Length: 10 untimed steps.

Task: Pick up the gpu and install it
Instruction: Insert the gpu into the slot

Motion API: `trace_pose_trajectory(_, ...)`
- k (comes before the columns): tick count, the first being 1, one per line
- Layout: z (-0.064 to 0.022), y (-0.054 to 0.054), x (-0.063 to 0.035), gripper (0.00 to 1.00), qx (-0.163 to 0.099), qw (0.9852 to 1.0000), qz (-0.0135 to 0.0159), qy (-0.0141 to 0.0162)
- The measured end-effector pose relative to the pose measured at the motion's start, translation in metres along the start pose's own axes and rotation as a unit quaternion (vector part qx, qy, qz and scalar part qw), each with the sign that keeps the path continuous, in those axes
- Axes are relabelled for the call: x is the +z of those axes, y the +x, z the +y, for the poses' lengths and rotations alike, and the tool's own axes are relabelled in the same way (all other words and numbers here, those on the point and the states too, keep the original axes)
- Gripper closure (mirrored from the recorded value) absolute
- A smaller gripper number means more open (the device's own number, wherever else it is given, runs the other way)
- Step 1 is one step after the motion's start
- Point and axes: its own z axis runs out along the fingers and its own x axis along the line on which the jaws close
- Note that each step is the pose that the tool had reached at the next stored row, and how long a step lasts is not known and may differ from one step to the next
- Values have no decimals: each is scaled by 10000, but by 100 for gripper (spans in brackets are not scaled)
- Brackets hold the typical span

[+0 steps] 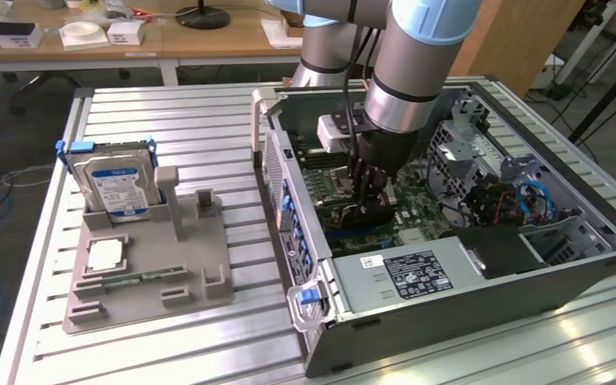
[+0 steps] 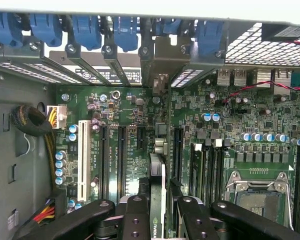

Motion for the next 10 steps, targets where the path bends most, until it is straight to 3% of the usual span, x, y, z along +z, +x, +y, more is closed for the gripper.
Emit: trace_pose_trajectory(10, 2, 1, 38, 74, -1, 10000, 1, 13)
